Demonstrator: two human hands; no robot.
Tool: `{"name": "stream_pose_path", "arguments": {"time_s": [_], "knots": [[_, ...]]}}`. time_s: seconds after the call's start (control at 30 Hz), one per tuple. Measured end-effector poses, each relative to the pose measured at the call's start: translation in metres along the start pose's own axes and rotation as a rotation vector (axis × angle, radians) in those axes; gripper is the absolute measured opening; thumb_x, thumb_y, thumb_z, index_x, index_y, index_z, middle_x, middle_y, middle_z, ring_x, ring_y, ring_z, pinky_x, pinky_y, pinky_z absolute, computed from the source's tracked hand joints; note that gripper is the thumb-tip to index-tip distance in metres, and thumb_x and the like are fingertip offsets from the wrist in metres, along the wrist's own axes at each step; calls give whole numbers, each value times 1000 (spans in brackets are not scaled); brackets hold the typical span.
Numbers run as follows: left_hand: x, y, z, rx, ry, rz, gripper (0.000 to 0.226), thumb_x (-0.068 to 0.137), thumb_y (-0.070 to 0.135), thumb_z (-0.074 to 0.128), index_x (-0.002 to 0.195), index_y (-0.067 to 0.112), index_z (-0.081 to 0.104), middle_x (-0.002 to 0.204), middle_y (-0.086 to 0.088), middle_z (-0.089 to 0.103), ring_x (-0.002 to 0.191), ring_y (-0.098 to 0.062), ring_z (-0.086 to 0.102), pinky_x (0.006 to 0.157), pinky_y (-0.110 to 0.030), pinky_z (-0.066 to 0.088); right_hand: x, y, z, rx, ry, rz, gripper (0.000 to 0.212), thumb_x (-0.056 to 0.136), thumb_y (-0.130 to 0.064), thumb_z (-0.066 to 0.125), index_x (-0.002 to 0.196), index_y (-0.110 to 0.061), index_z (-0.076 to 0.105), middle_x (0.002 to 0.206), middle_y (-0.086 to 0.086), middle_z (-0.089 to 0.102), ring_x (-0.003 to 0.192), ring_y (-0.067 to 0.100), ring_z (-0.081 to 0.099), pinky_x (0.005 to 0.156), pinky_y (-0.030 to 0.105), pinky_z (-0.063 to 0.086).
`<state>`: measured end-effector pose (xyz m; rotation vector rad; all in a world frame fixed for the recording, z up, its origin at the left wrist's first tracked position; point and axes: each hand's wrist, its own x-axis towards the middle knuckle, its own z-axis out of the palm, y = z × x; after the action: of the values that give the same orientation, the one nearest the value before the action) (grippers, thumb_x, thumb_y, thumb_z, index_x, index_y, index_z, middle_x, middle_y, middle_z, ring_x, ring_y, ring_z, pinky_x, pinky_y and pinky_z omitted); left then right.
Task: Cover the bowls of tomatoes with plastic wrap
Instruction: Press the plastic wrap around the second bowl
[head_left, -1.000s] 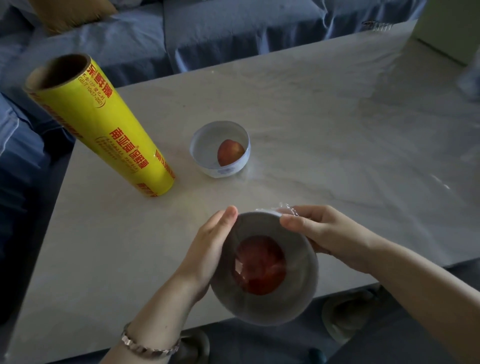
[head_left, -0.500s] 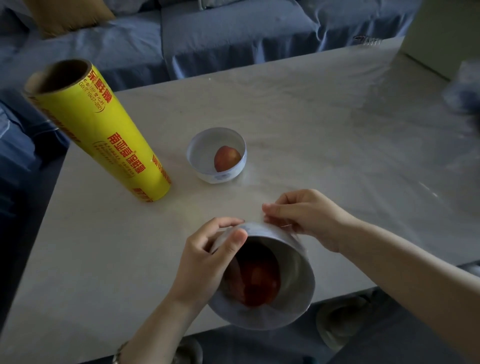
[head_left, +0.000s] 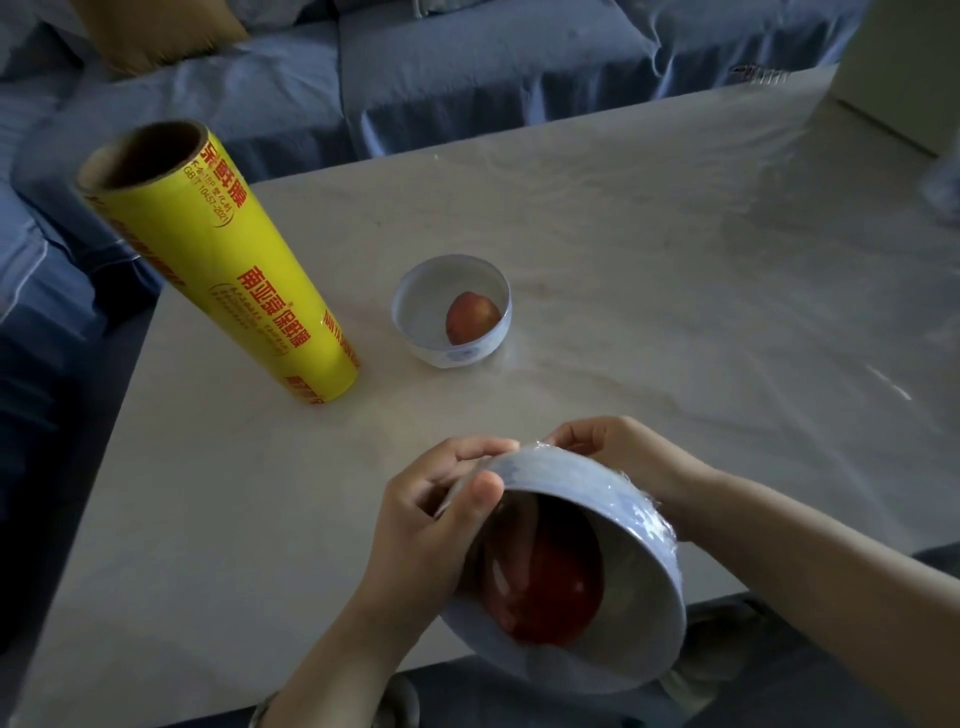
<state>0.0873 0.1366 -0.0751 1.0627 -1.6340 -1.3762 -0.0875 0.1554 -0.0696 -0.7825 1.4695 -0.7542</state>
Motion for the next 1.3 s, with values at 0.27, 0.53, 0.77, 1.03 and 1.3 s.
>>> {"name": "stream_pose_path", "arguments": {"time_s": [0.27, 0.53, 0.77, 1.03, 1.3], "knots": [[13, 0, -8, 10, 78, -31, 32, 68, 53, 51, 83, 31, 67, 83, 19, 71, 80, 0, 65, 67, -12, 49, -26, -19, -28, -55, 188, -473, 14, 86, -20, 61, 80, -19, 74, 81, -5, 75, 79, 4, 68, 79, 16, 53], [16, -3, -4, 13, 96, -38, 31, 65, 54, 51, 81, 32, 67, 82, 21, 71, 80, 3, 64, 68, -9, 48, -21, -14, -3, -377, -76, -449, 42, 75, -50, 57, 116, -41, 59, 111, -23, 63, 104, -7, 58, 91, 22, 50], [12, -8, -6, 57, 120, -63, 32, 64, 55, 50, 80, 34, 67, 82, 26, 70, 82, 7, 63, 69, -6, 45, -8, -4, -4, -171, -201, -244, 56, 60, -58, 67, 106, -25, 66, 100, -2, 71, 93, 12, 68, 85, 32, 55], [12, -18, -3, -254, 133, -327, 47, 85, 55, 52, 94, 13, 72, 97, -11, 72, 95, -21, 66, 81, -31, 55, -9, 27, -16, 86, -147, -235, 65, 48, -54, 80, 96, -11, 71, 90, 13, 73, 83, 26, 69, 73, 33, 54], [31, -6, -16, -116, -277, -378, 55, 69, 61, 56, 109, 25, 69, 114, 0, 70, 114, -18, 61, 106, -43, 39, -3, 23, -17, 115, -142, -163, 54, 52, -45, 70, 85, -3, 72, 82, 18, 70, 73, 29, 65, 60, 28, 53]]}}
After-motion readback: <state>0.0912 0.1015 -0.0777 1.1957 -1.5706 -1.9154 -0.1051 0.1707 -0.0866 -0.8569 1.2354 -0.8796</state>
